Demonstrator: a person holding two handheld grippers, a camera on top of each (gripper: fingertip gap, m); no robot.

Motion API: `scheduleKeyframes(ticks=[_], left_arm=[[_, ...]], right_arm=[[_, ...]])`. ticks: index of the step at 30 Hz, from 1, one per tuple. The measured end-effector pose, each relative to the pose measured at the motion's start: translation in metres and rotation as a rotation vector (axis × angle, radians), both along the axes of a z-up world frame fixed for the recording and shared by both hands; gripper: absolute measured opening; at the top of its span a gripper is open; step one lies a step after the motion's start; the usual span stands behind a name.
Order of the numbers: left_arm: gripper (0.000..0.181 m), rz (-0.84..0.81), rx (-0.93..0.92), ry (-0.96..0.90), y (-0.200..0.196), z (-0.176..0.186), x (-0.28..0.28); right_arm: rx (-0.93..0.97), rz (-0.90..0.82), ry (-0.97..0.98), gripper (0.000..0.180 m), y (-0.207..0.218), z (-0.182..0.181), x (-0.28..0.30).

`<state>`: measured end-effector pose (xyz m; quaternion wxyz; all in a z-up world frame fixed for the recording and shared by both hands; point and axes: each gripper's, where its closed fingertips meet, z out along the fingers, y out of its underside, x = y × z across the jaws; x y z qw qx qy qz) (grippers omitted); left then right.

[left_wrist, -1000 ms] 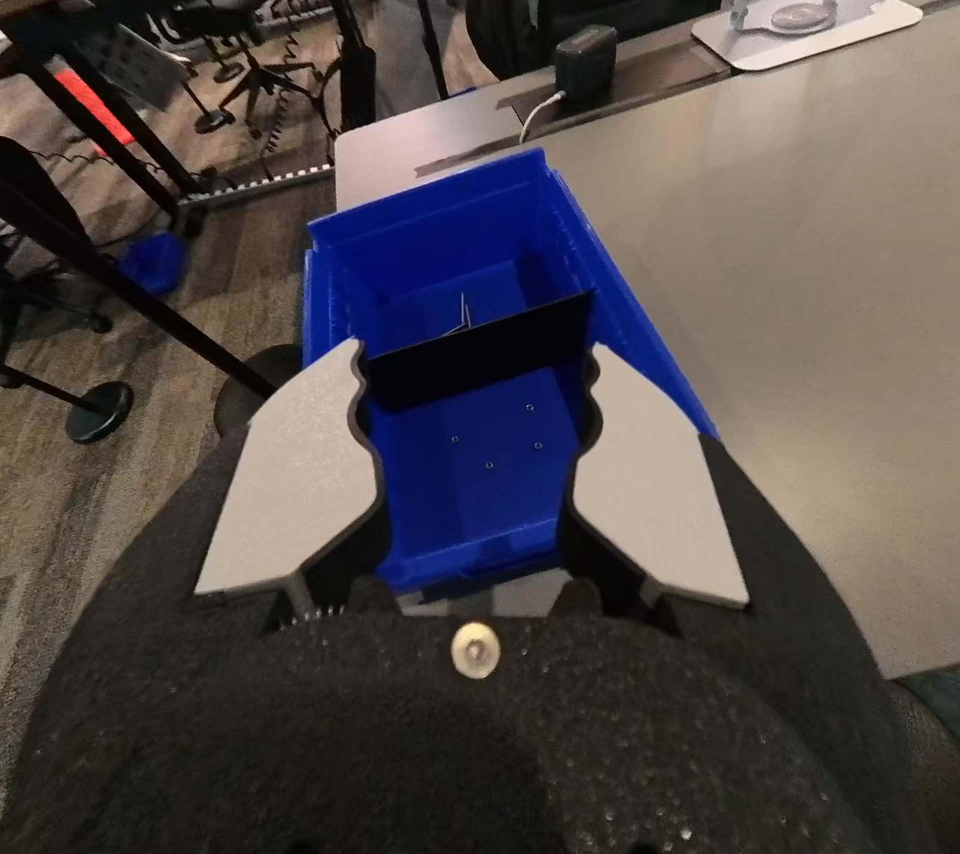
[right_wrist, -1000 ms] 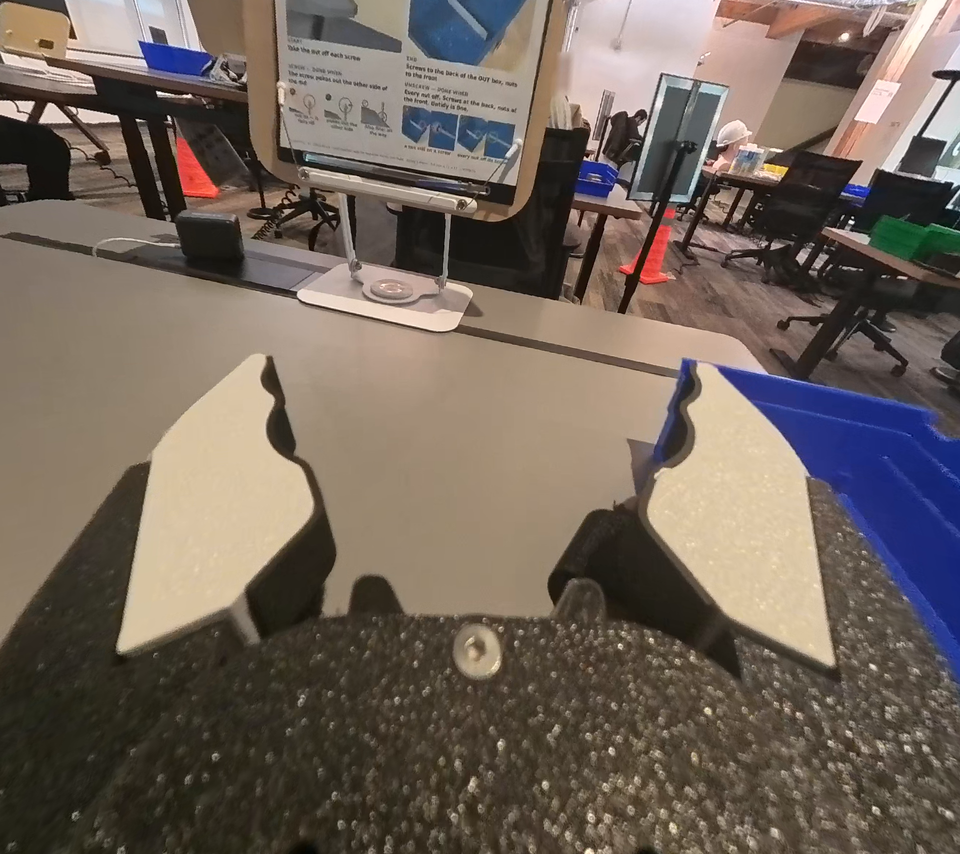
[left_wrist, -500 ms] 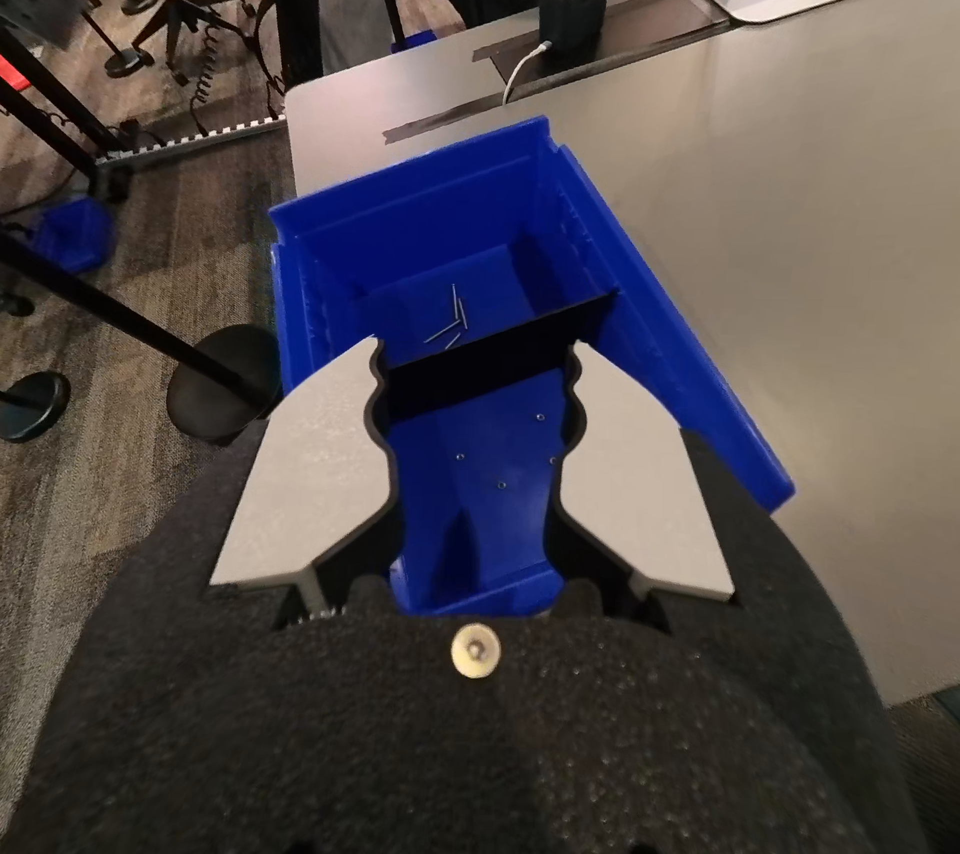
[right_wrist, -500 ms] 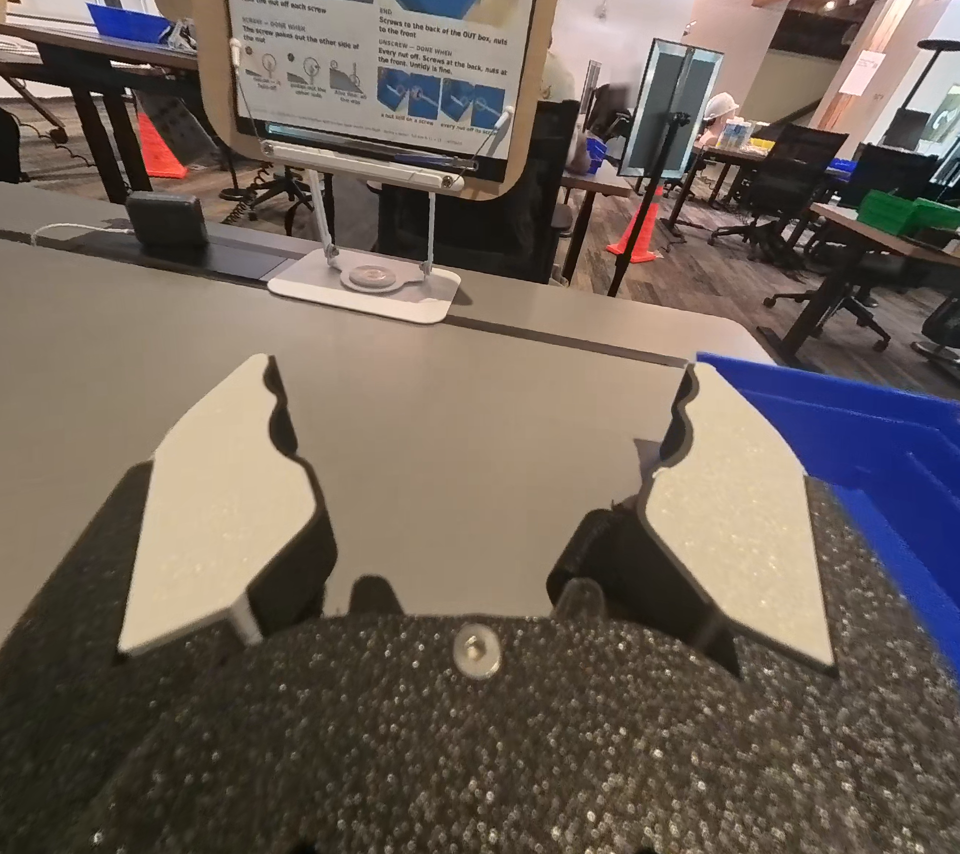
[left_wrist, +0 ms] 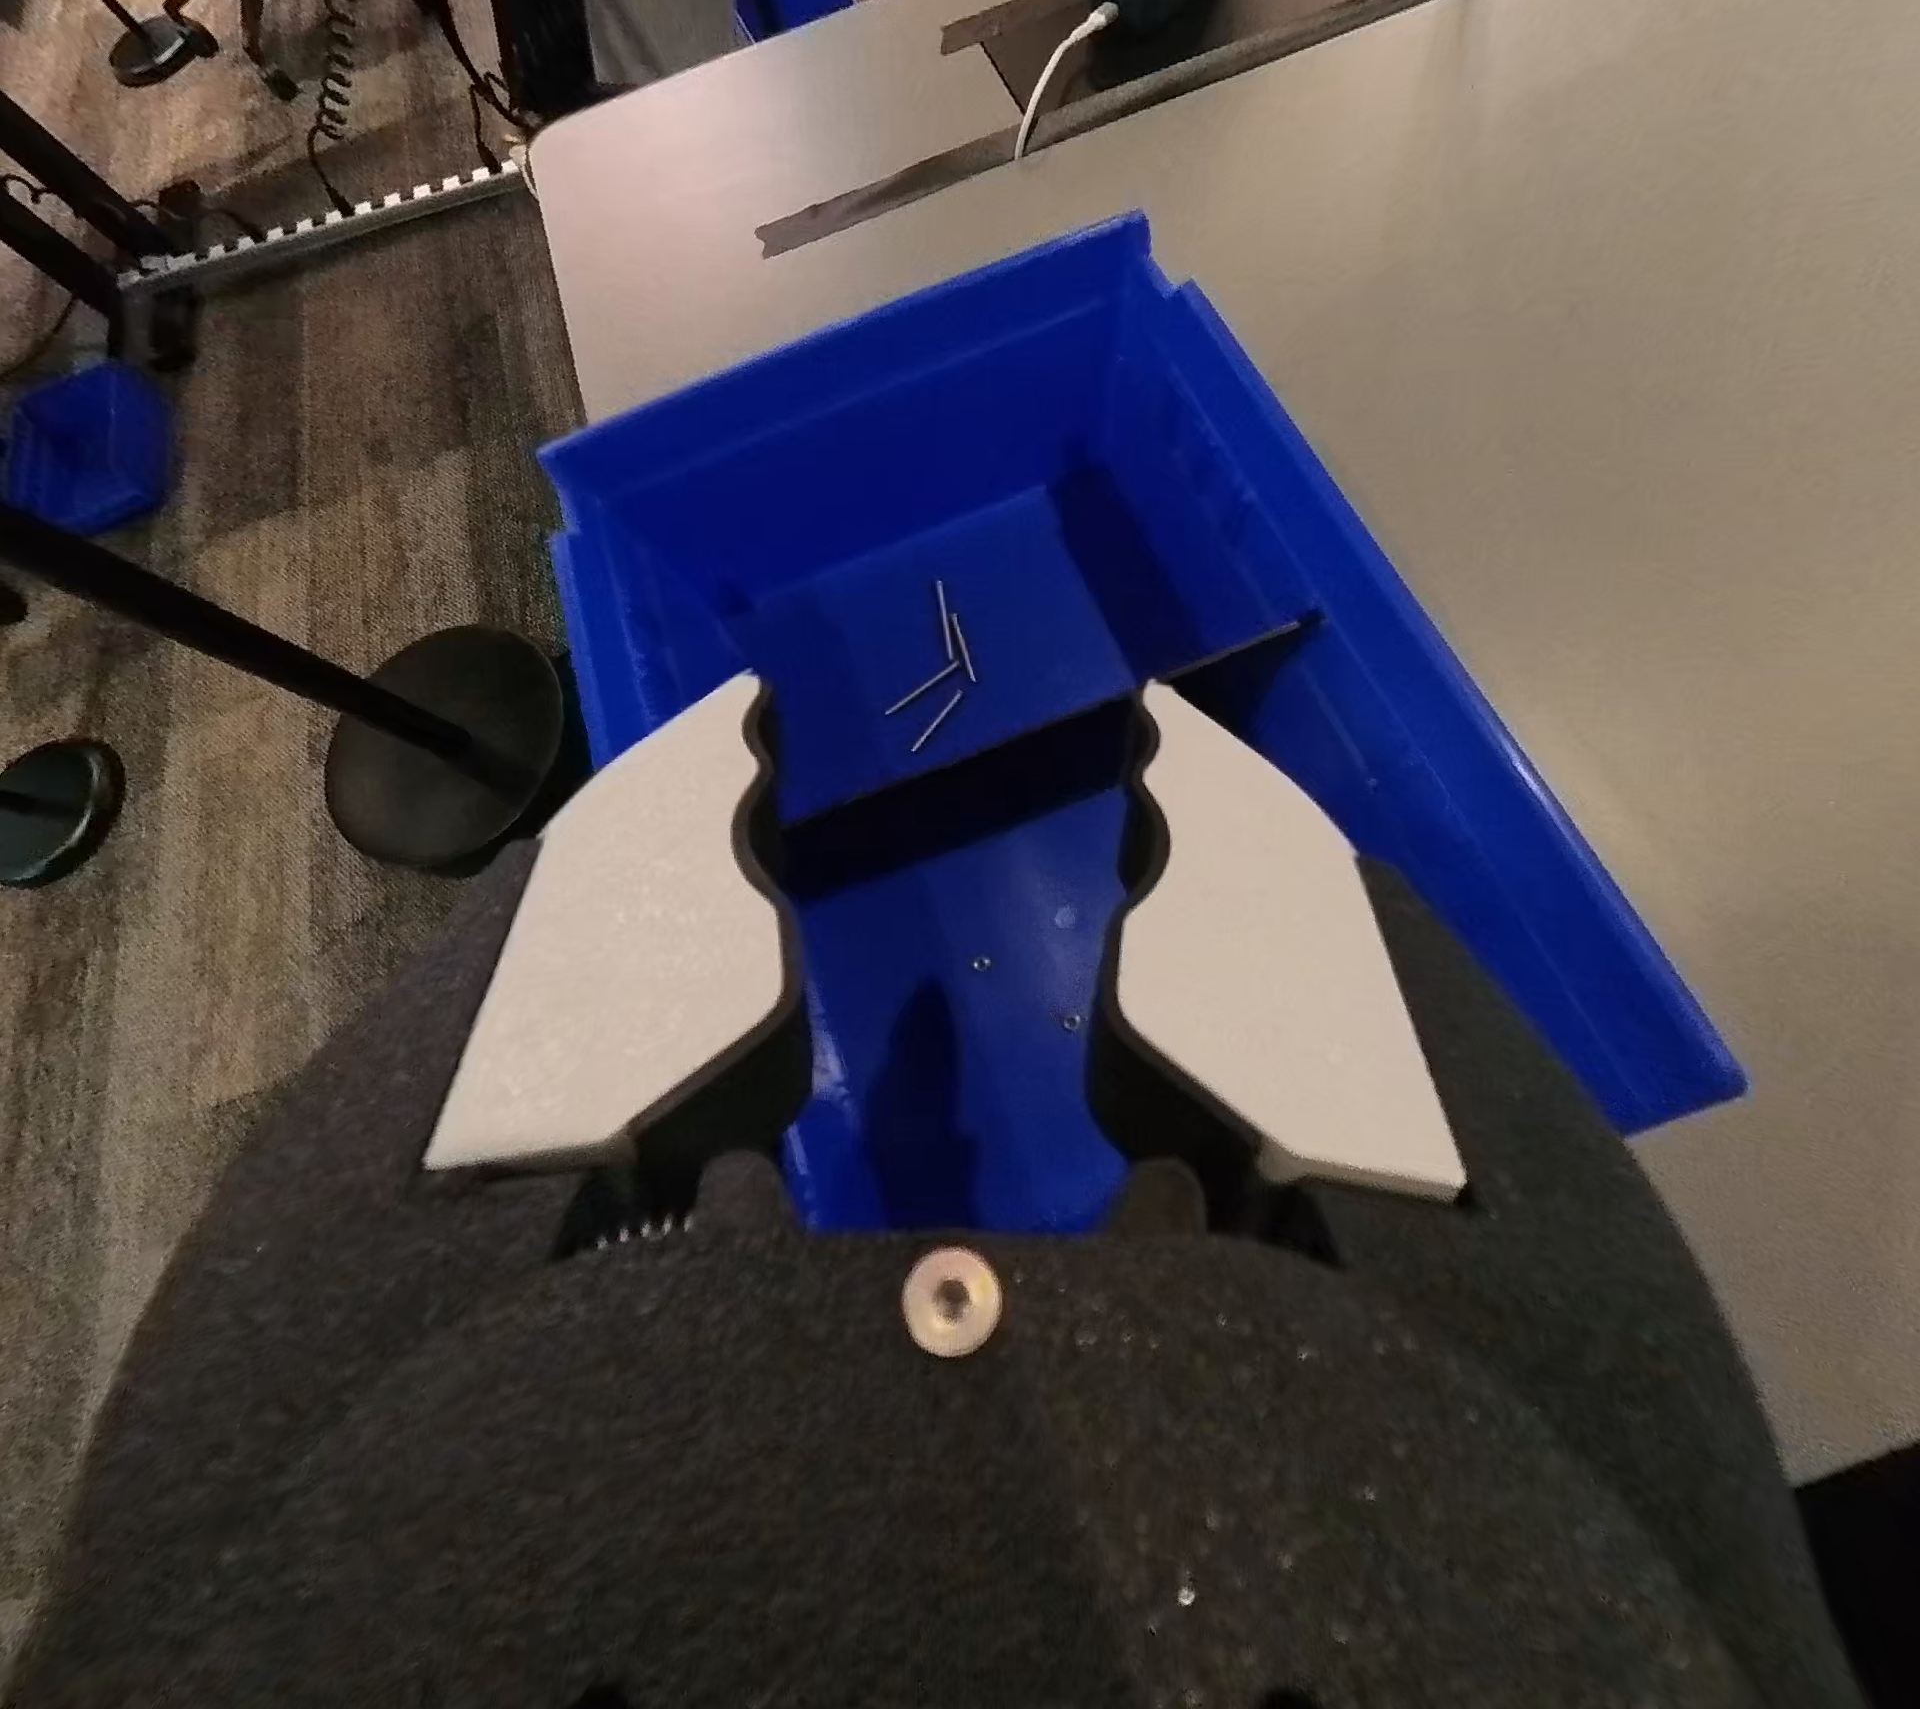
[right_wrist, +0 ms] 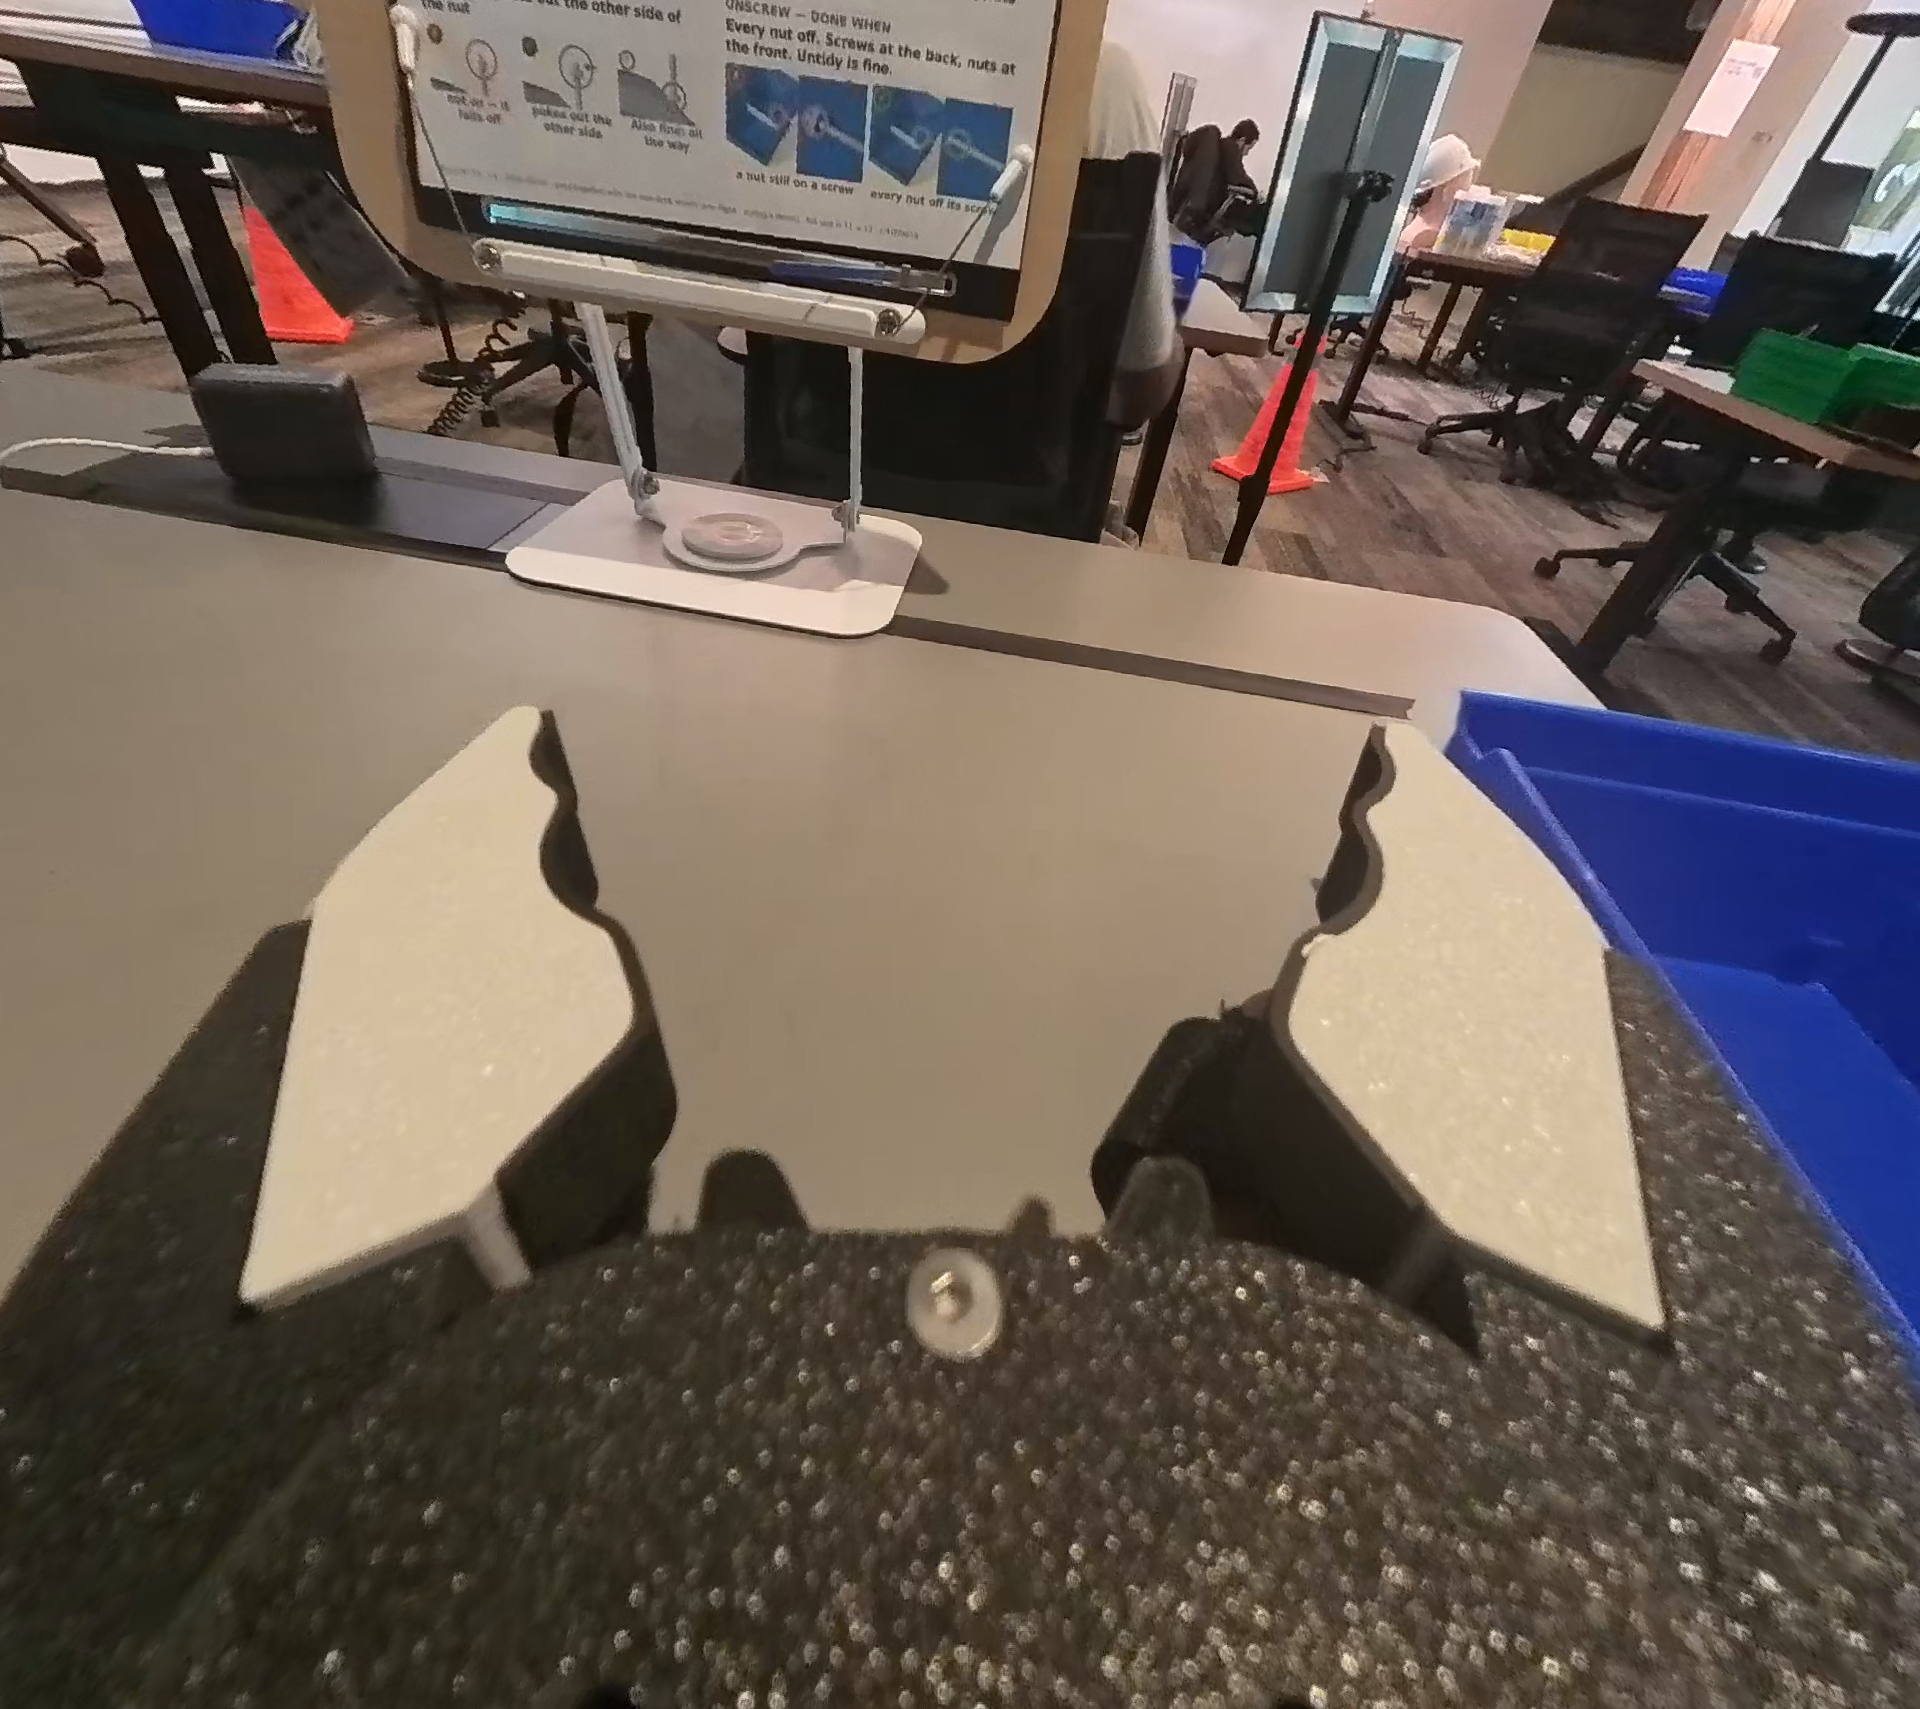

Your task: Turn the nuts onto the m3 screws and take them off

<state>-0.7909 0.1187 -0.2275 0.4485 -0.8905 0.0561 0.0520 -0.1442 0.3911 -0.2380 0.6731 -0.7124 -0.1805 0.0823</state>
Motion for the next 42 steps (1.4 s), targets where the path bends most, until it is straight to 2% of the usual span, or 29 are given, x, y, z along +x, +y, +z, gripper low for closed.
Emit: scheduleKeyframes(ticks=[9,20,35,42], left_arm=[[0.058,-0.048,-0.037,0.028,0.017,0.0,-0.004],[0.031,-0.249,-0.226,0.102,0.046,-0.018,-0.008],[0.002,-0.69,-0.681,0.327,0.065,-0.085,-0.018],[0.0,-0.755,-0.79,0.374,0.071,-0.11,-0.026]], right_arm=[[-0.007,-0.006,0.0,0.135,0.002,-0.002,-0.001],[-0.012,-0.005,-0.013,0.135,0.008,-0.007,-0.006],[0.005,0.006,-0.025,0.135,0.011,-0.016,-0.011],[0.007,0.006,-0.022,0.135,0.012,-0.016,-0.006]])
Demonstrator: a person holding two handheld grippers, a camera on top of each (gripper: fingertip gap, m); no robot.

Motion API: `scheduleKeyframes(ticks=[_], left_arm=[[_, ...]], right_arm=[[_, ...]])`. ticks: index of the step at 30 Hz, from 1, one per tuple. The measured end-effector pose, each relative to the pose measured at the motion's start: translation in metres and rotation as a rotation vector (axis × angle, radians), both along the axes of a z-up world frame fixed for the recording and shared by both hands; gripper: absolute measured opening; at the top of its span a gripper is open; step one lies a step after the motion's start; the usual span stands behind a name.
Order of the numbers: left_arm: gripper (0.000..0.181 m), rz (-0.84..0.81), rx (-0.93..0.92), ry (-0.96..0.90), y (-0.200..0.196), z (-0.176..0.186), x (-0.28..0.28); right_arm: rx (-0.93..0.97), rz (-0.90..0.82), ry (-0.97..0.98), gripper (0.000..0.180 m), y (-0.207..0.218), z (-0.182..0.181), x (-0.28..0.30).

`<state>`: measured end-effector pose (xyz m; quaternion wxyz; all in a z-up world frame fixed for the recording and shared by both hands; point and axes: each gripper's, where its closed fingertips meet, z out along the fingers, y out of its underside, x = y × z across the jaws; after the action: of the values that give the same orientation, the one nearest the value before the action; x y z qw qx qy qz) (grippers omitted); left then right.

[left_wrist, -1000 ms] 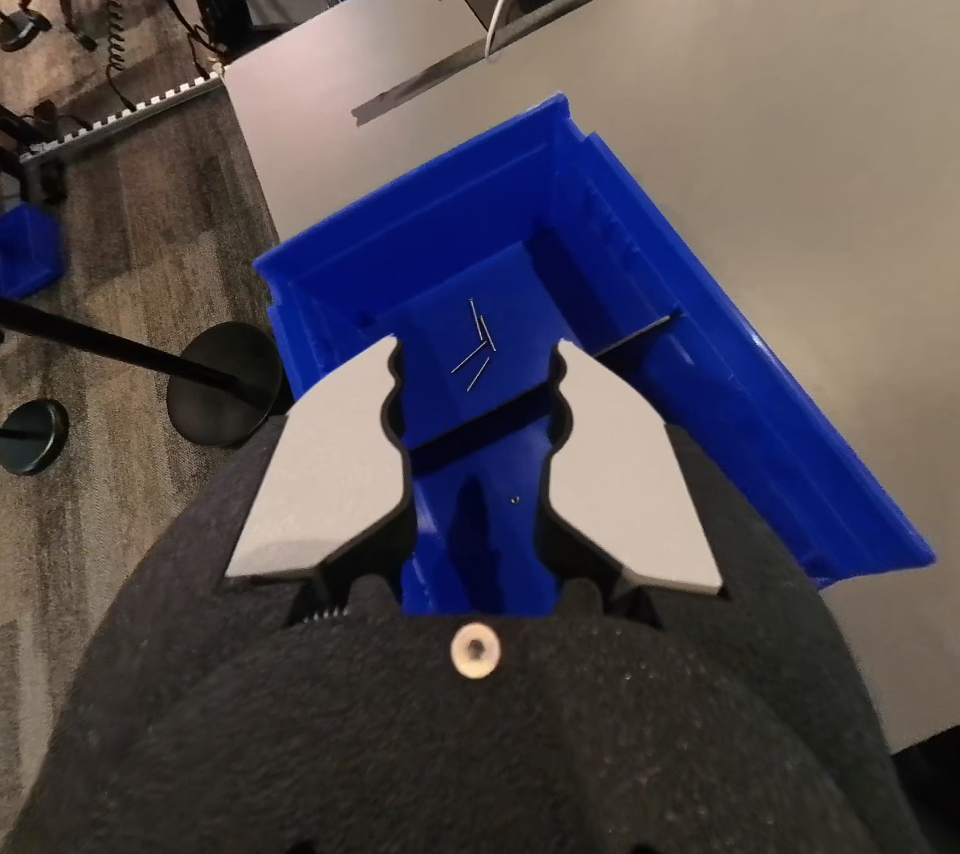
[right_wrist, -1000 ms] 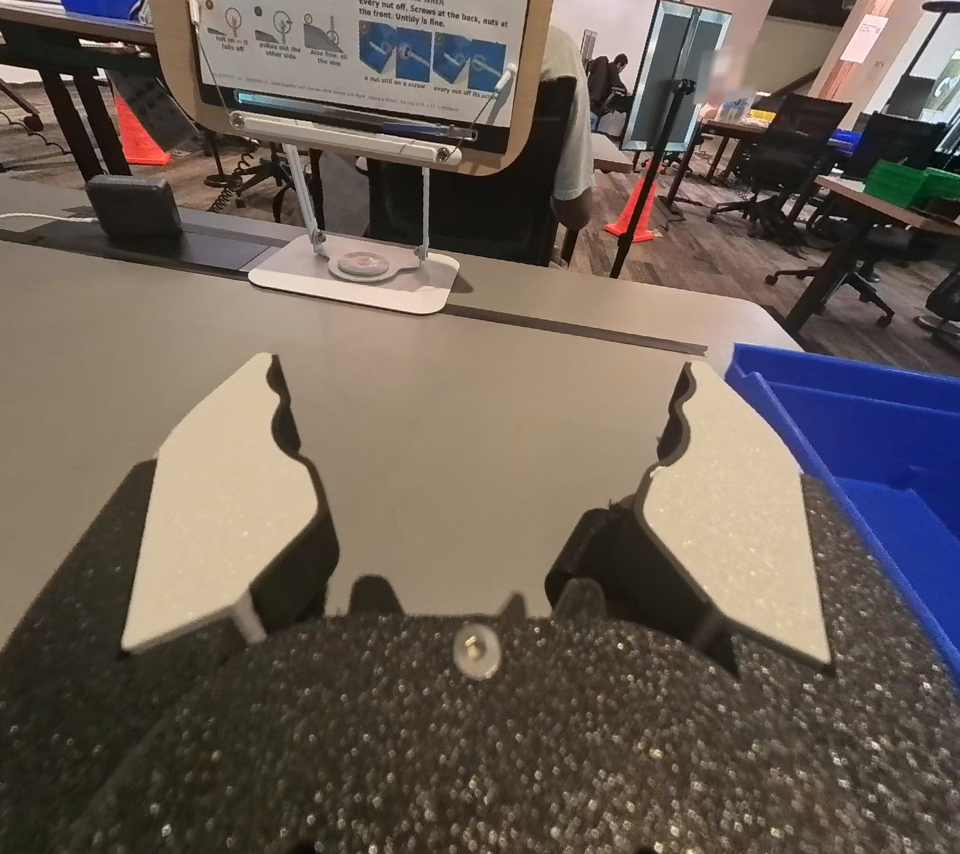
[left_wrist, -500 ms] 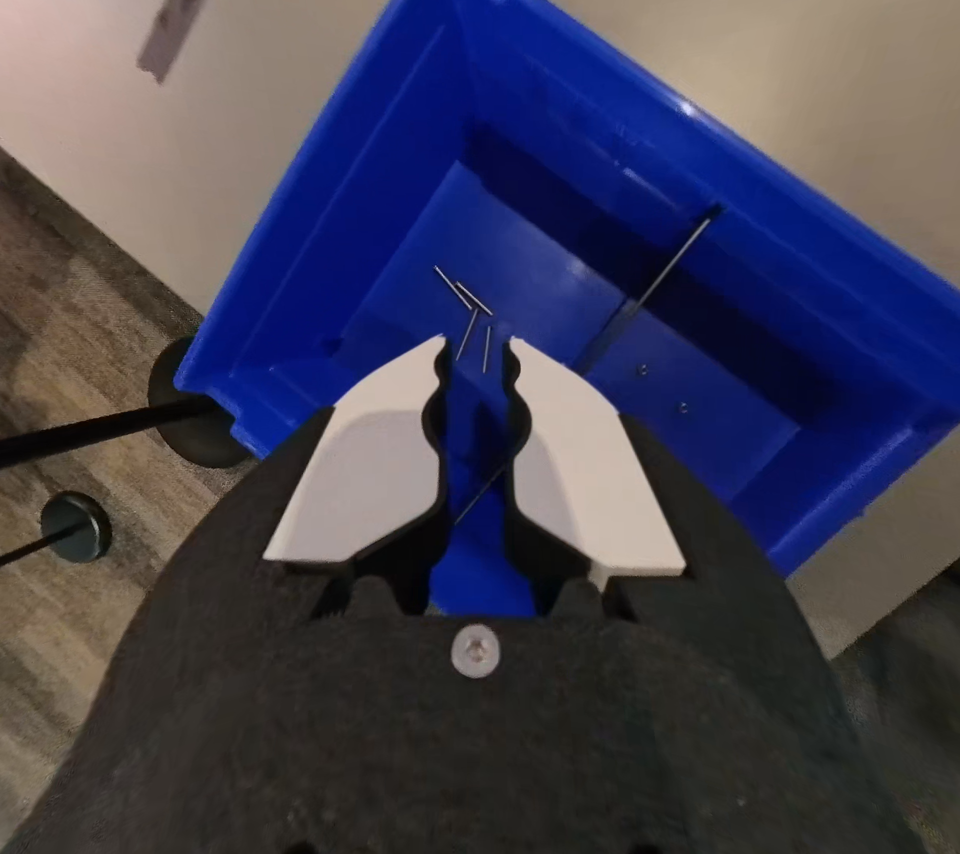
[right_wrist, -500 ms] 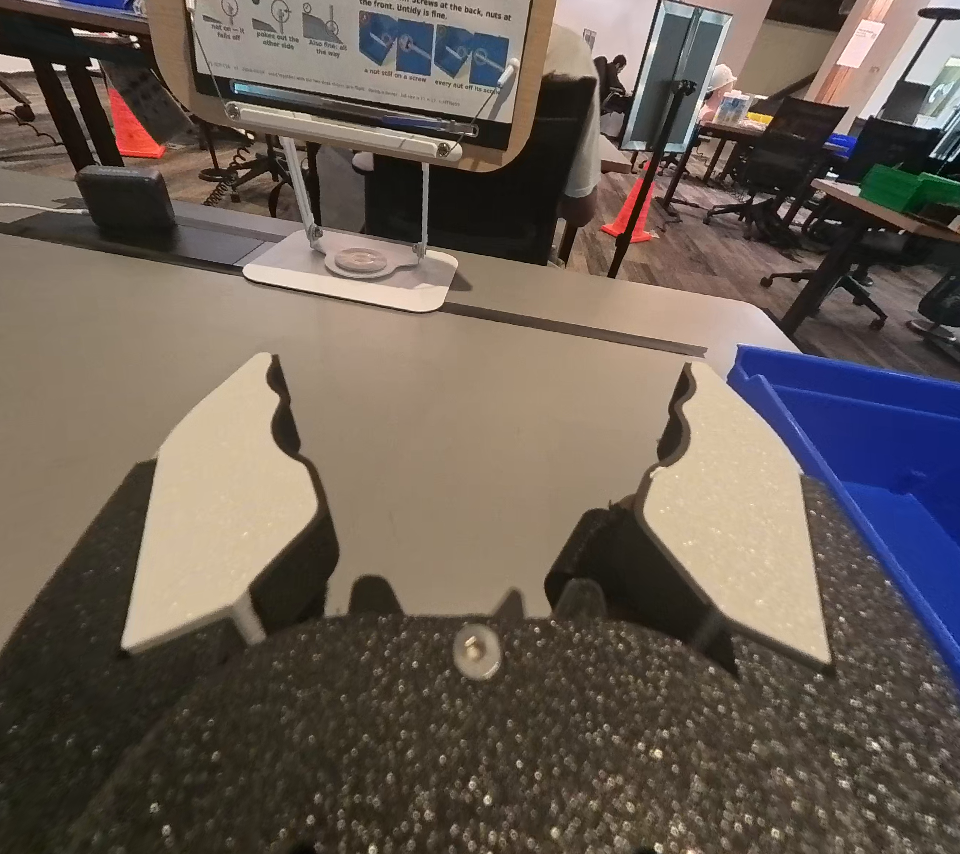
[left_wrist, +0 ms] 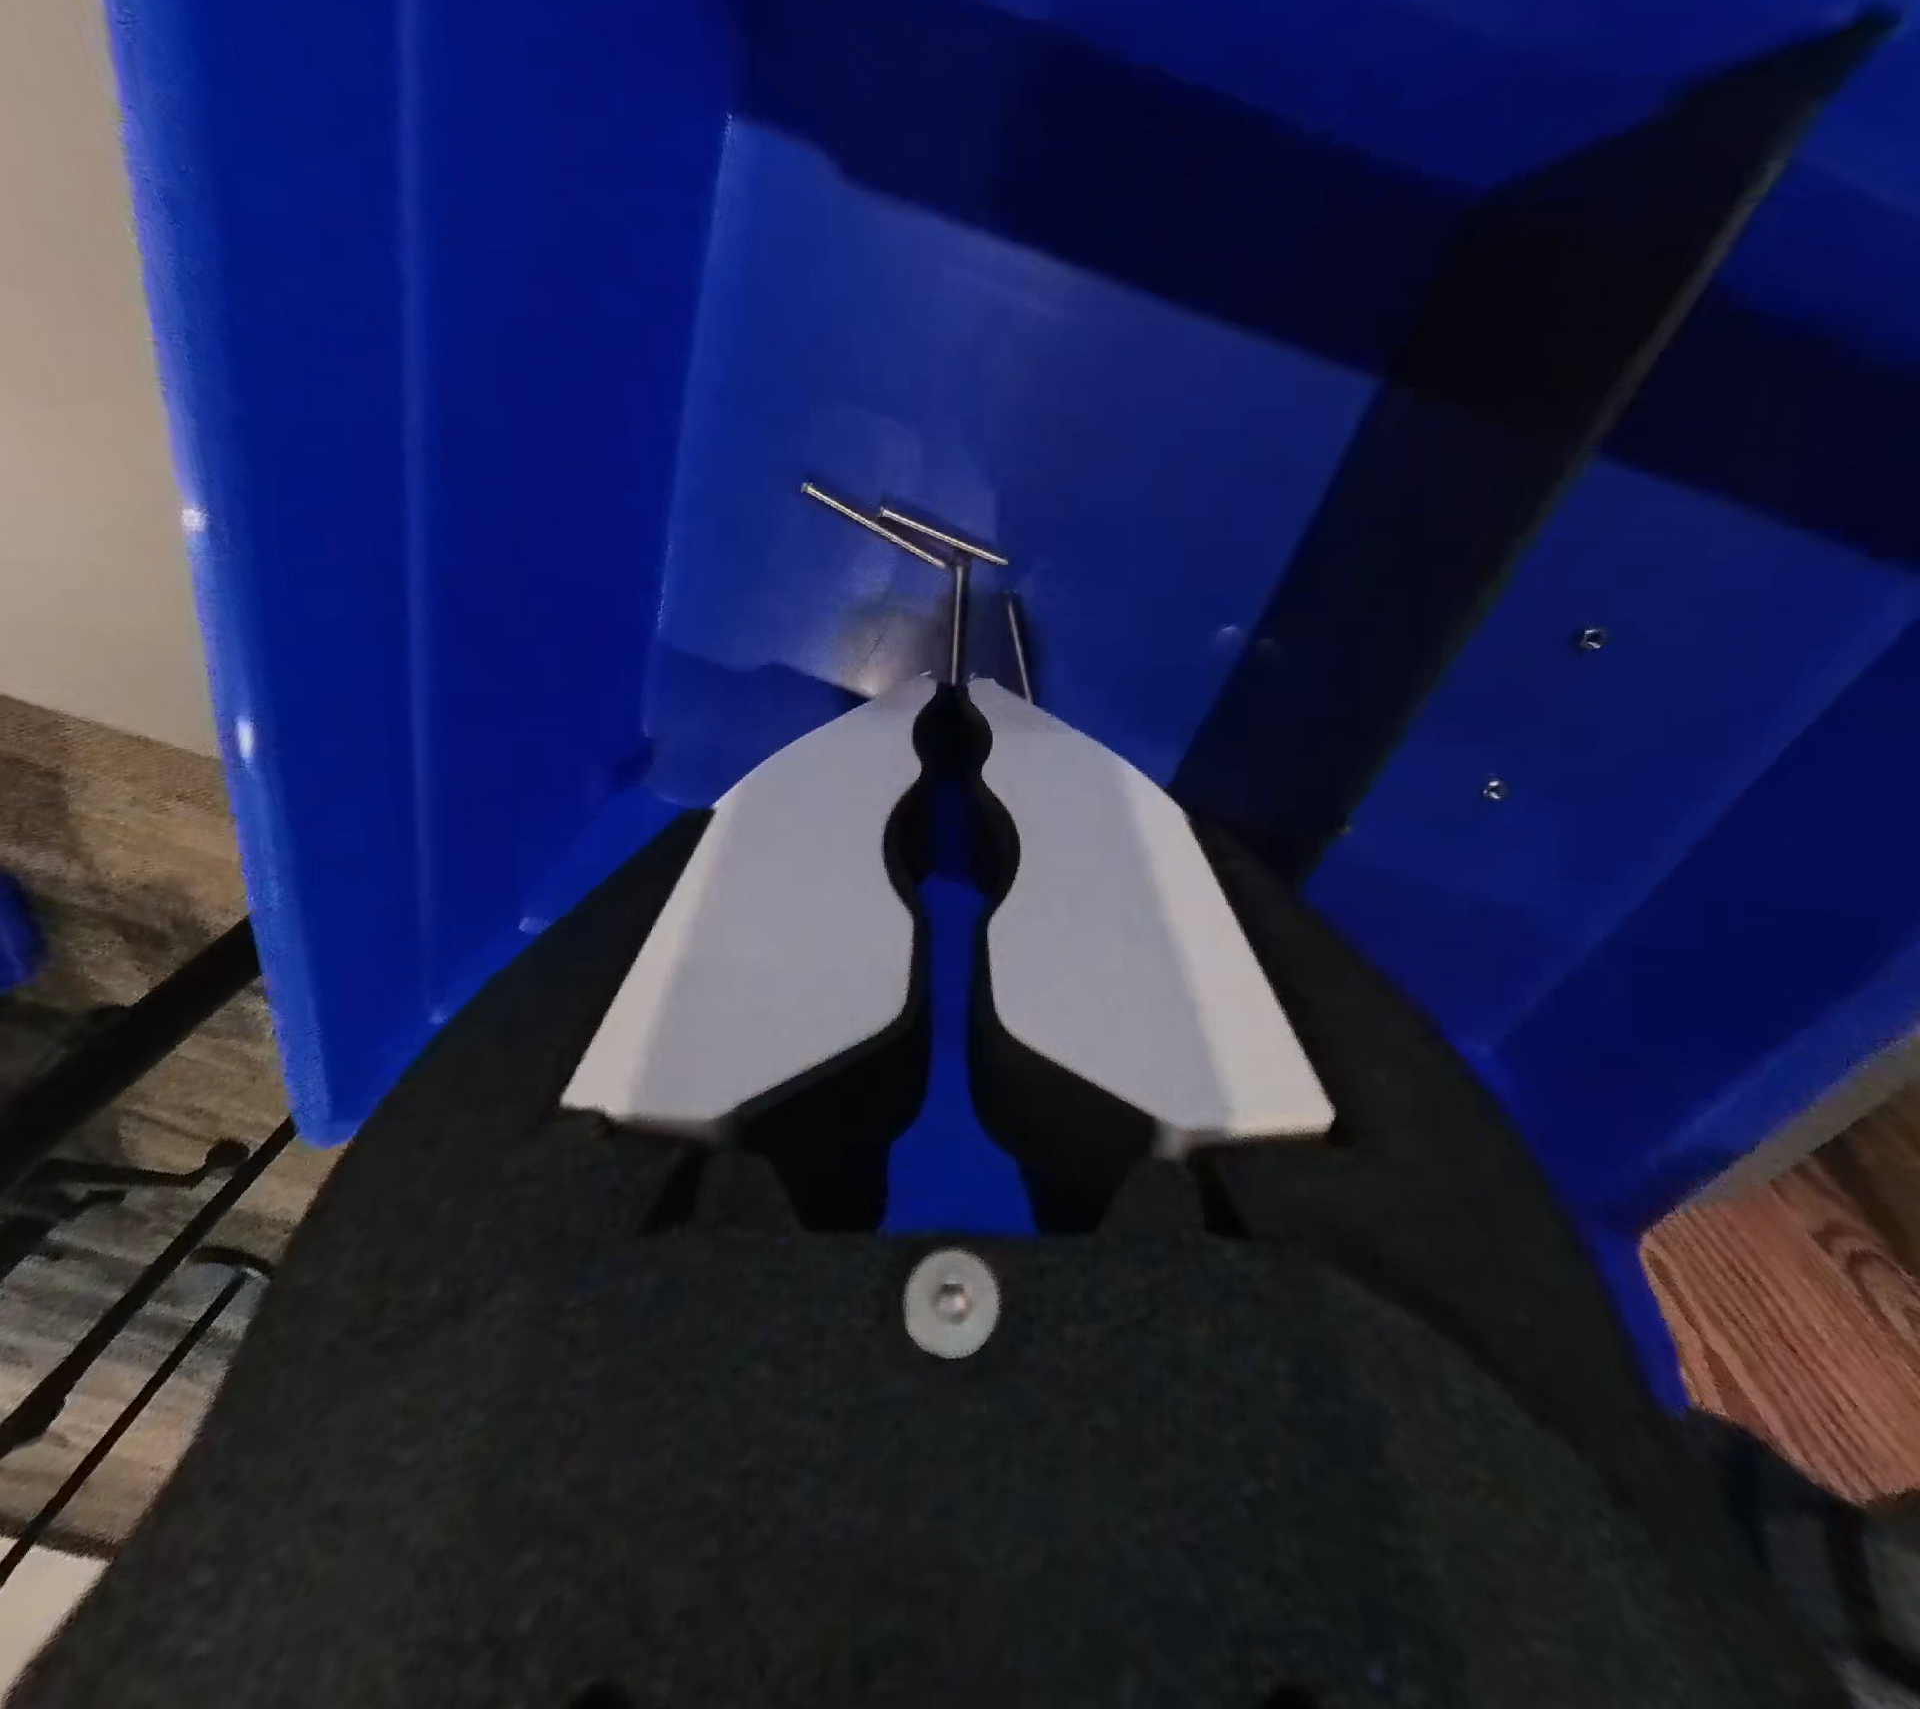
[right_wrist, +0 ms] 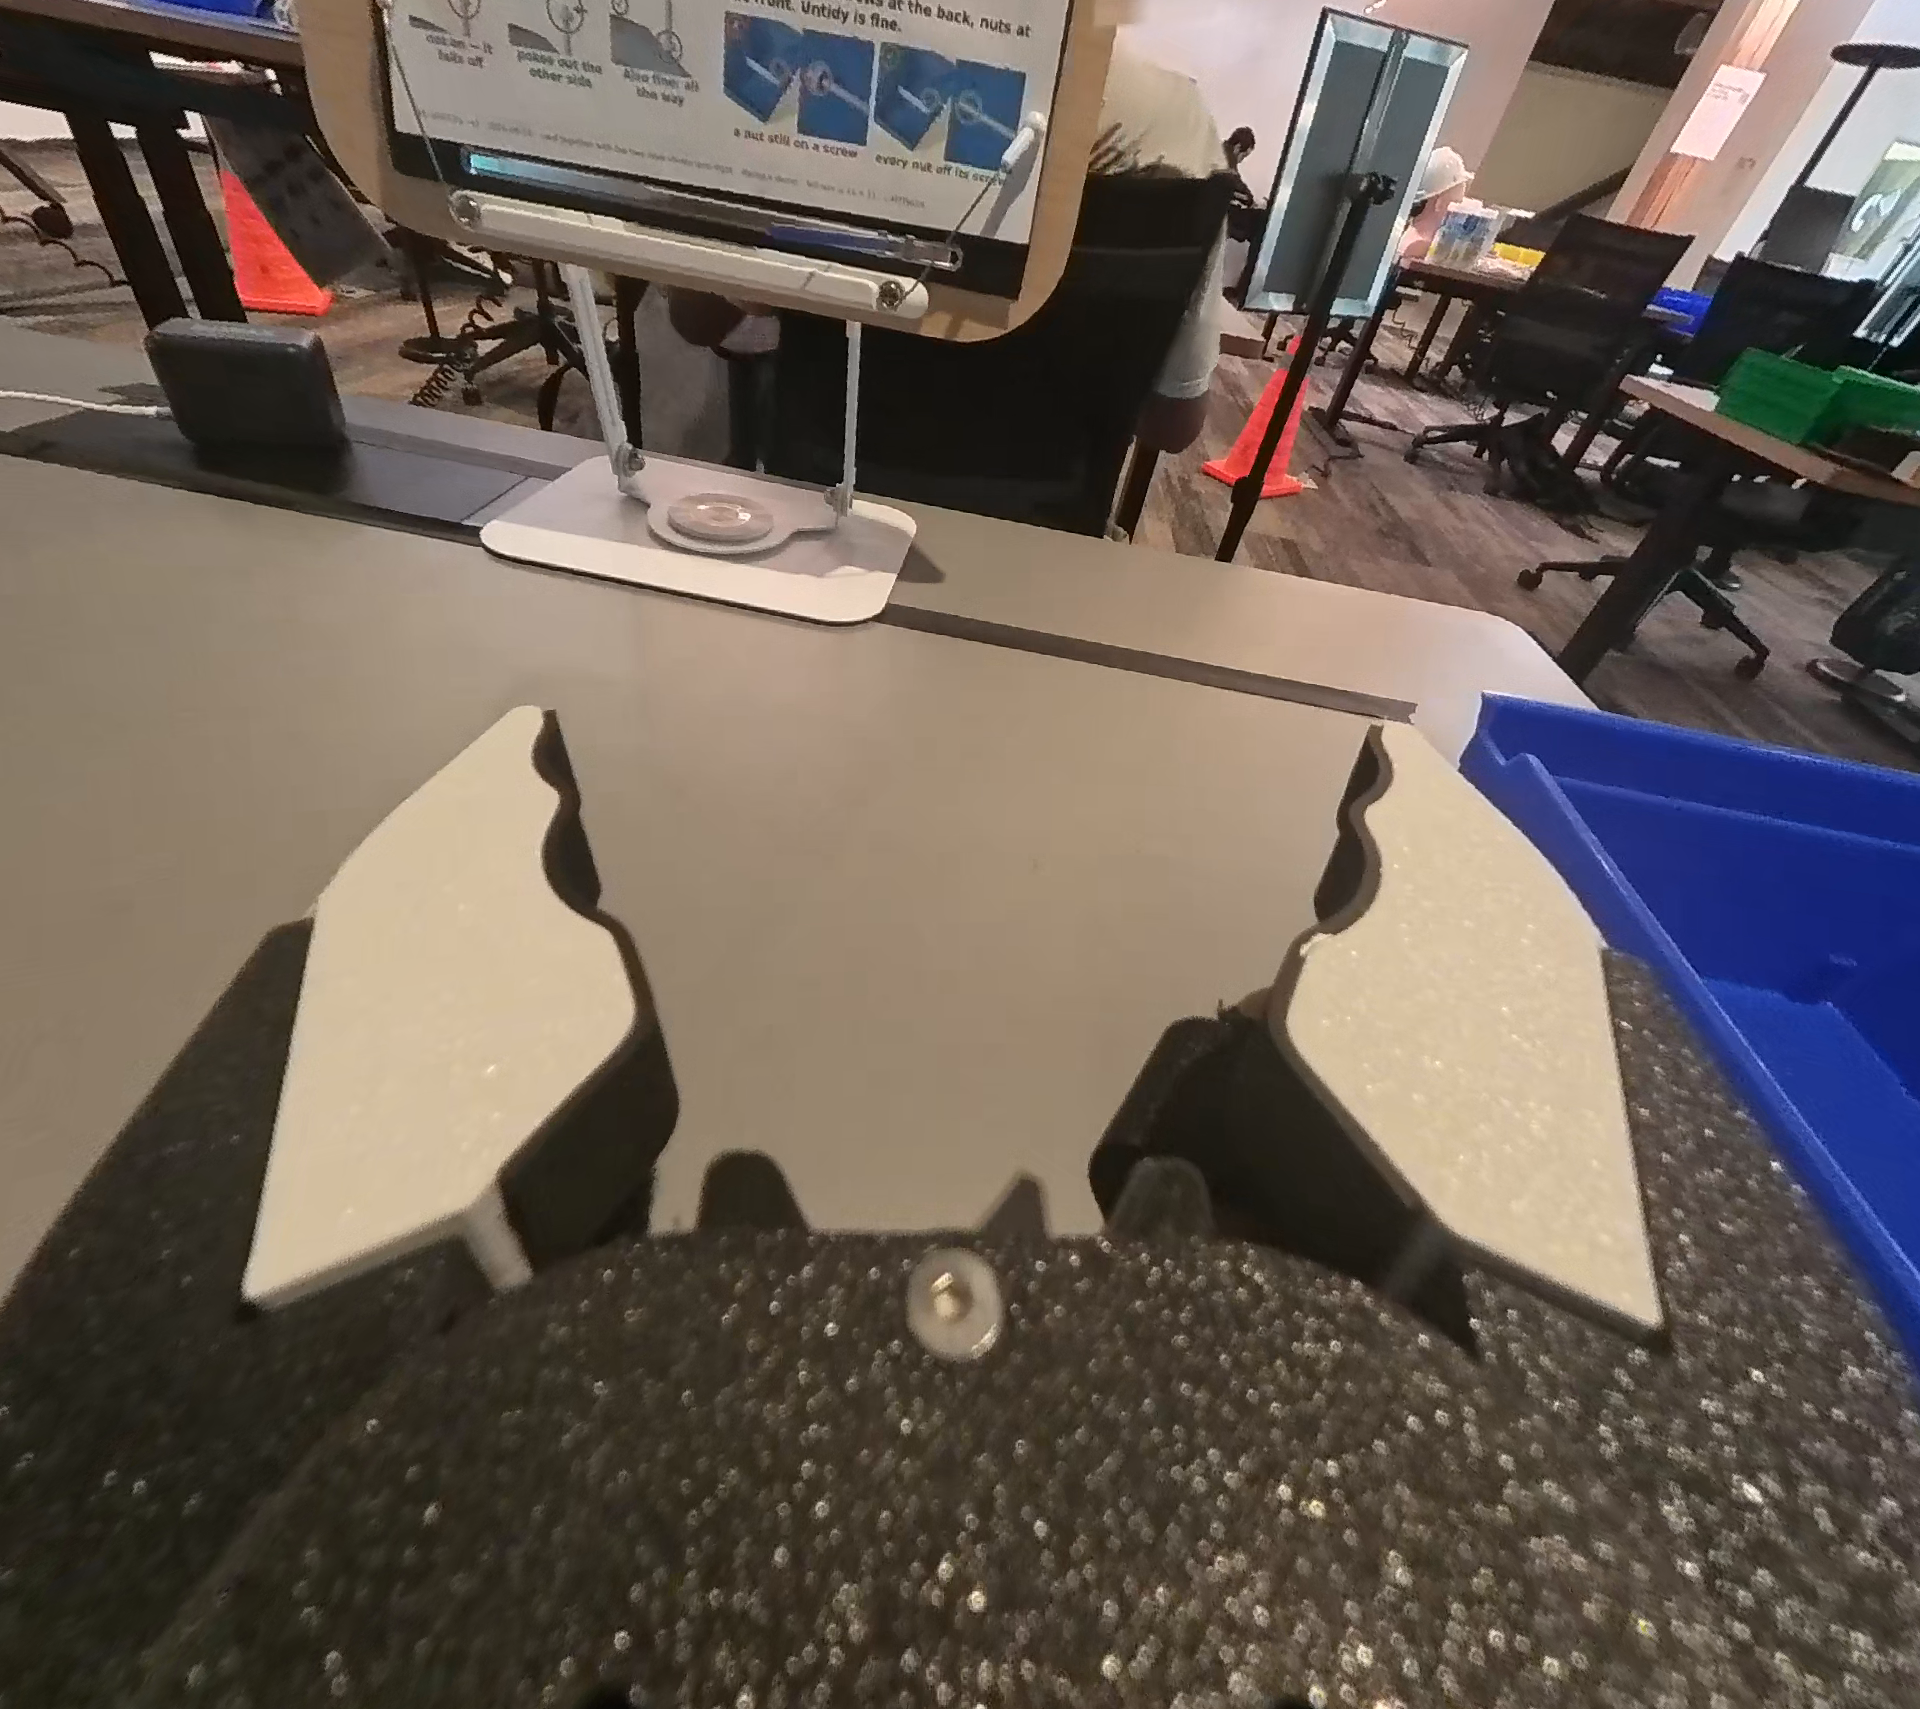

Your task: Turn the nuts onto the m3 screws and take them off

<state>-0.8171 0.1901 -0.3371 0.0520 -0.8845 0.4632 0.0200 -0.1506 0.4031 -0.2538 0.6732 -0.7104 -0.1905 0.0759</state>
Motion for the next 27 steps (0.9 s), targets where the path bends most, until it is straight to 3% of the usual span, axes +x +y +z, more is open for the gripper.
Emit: scheduleKeyframes(ticks=[12,27], left_arm=[[0.004,-0.015,-0.09,0.049,-0.007,-0.032,-0.011],[0.009,-0.008,-0.127,0.067,-0.006,-0.04,-0.014]], right_arm=[[0.001,0.002,0.004,0.136,0.001,0.0,0.0],[0.002,-0.005,0.004,0.136,0.001,0.0,-0.001]])
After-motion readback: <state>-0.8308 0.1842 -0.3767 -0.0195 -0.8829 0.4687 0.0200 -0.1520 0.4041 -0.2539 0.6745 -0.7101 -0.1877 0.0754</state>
